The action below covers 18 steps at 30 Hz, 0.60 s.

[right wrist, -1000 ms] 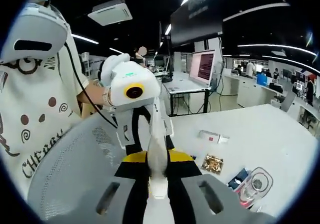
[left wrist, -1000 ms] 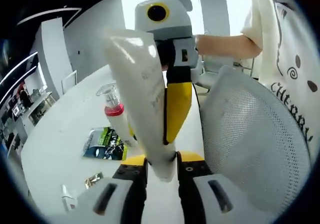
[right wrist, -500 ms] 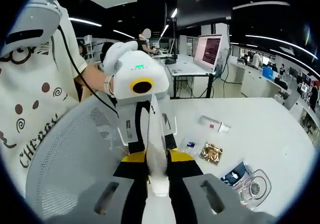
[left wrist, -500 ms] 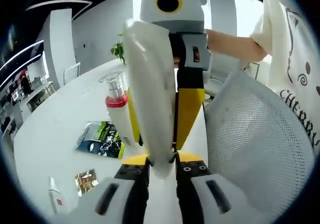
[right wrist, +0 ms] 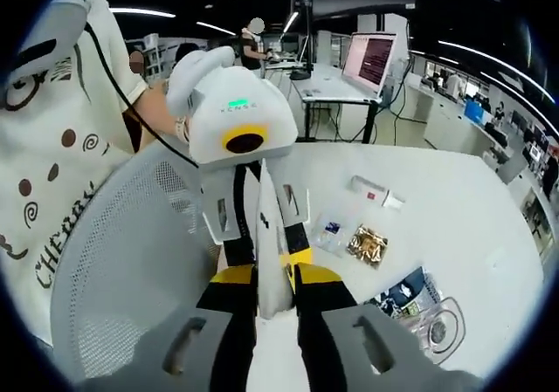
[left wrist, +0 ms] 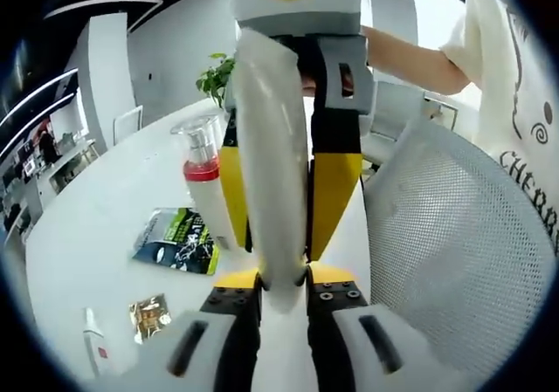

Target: Arrange the skincare products in the storage area until every visible bottle or jar stands upright without overlapping.

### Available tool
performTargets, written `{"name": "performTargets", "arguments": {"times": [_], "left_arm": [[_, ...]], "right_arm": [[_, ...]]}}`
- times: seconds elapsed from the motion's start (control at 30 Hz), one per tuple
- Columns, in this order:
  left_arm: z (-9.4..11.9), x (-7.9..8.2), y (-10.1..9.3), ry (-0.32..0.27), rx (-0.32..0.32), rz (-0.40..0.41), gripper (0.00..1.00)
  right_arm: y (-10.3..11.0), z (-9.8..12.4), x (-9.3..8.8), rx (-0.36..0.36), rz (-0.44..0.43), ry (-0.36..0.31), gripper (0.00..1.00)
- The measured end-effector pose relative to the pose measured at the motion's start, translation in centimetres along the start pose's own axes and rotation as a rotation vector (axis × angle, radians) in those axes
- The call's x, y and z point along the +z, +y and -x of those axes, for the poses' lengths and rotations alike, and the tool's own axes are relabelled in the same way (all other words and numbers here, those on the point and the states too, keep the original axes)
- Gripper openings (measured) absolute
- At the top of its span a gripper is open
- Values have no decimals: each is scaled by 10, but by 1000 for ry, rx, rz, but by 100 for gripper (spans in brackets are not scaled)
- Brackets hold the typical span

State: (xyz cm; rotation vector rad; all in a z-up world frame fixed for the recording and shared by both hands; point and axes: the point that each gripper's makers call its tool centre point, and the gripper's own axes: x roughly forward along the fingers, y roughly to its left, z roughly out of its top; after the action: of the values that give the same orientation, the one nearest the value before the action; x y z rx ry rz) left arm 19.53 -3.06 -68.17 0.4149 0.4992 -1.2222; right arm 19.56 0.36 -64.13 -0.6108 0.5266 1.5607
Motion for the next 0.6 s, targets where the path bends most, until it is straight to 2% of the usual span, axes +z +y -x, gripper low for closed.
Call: {"name": "performTargets", "arguments": {"times": [0.1, 0.2, 0.27, 0.4, 0.53, 0.6], "left_arm": [[-1, -2, 1, 10, 2, 3, 15], [-3, -13, 4, 59, 18, -19, 14], [-4, -20, 4, 81, 11, -22, 14], [-5, -18, 5, 54, 4, 12, 14], [-6, -18, 8, 44, 16, 6, 14], [-5, -20, 10, 34, 19, 3, 14]], "right_arm": [[1, -1, -4, 13, 34, 75, 16], [1, 1, 4, 16, 44, 79, 15], [2, 4, 5, 31, 49, 114, 14], [2, 6, -4, 48, 91, 234, 17], [-2, 5, -10, 51, 108, 312, 17], [-6, 7, -12, 61, 85, 334, 14]]}}
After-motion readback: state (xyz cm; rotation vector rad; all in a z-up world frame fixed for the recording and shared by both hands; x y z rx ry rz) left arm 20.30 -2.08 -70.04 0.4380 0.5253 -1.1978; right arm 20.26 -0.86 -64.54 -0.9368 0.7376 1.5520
